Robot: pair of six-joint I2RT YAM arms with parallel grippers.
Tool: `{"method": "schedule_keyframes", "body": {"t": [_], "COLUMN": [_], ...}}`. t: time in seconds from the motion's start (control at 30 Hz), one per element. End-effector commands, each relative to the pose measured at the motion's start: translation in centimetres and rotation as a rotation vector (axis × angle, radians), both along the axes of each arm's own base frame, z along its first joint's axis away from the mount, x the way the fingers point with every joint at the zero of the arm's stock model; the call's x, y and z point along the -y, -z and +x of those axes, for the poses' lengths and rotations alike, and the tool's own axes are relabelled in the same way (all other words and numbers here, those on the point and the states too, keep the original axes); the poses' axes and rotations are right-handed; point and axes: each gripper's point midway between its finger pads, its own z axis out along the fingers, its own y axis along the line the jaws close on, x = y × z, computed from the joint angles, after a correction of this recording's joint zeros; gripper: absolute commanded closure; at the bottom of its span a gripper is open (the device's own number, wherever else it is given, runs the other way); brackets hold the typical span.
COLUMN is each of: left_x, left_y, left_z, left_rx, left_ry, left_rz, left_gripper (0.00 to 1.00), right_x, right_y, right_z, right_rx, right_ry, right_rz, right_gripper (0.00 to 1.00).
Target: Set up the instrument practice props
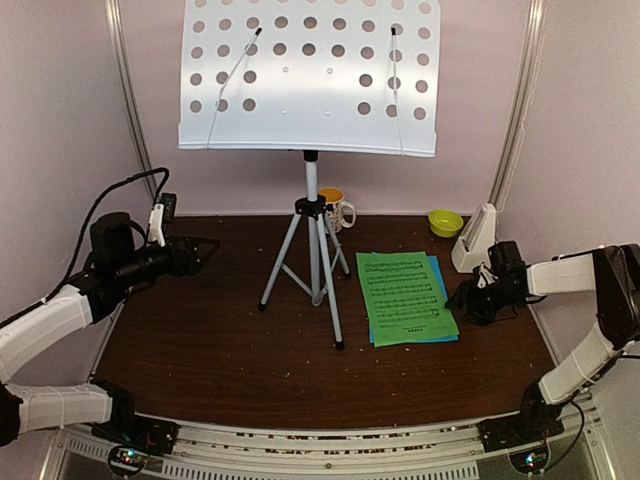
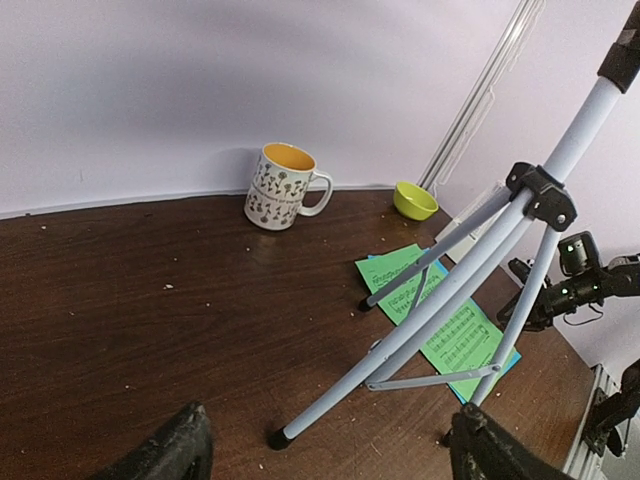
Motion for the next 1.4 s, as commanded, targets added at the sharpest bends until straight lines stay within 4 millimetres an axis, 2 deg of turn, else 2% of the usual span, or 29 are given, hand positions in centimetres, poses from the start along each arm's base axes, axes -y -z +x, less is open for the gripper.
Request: {"method": "schedule_keyframes", "body": {"t": [0.0, 0.1, 0.17, 0.37, 0.53, 0.73, 0.87, 1.1, 1.2, 1.37], "left_x": [0.5, 0.5, 0.5, 0.5, 0.6, 0.7, 0.7, 0.7, 0.7, 0.8], "left_y": [-3.1, -3.2, -3.3, -3.5, -3.1, -3.4, -3.2, -2.9, -2.9, -2.9], "left_z": [0.5, 0.5, 0.5, 0.6, 0.9, 1.0, 1.0, 1.0, 1.1, 1.2], "left_rx": [0.088, 0.092, 0.093, 0.099, 0.091, 0.096, 0.093, 0.089, 0.086, 0.087], "left_ry": [0.013, 0.012, 0.013, 0.011, 0.013, 0.015, 0.016, 0.014, 0.017, 0.018], "left_rz": [-0.031, -0.030, -0.029, -0.028, -0.036, -0.042, -0.040, -0.037, -0.038, -0.041], "left_gripper": [0.16, 0.16, 0.17, 0.17, 0.17, 0.17, 0.17, 0.17, 0.17, 0.17], "right_x": [-1.2, -2.9, -3.7, -3.6, -4.0, -5.1, -4.9, -1.4, -1.6, -3.6], "right_y": [0.8, 2.0, 2.0, 0.6, -0.6, -0.6, -0.2, 0.5, 1.0, 1.9], "right_z": [-0.6, -1.7, -2.0, -3.0, -3.2, -3.6, -3.9, -3.9, -4.3, -4.9], "right_rx": [-0.067, -0.116, -0.111, -0.068, -0.017, -0.020, -0.028, -0.008, -0.029, -0.066], "right_ry": [-0.020, -0.059, -0.070, -0.069, -0.078, -0.110, -0.104, -0.022, -0.036, -0.093], "right_rz": [0.074, 0.139, 0.175, 0.168, 0.200, 0.251, 0.236, 0.017, 0.011, 0.089], "right_gripper": [0.42, 0.50, 0.54, 0.57, 0.71, 0.80, 0.78, 0.68, 0.67, 0.68]}}
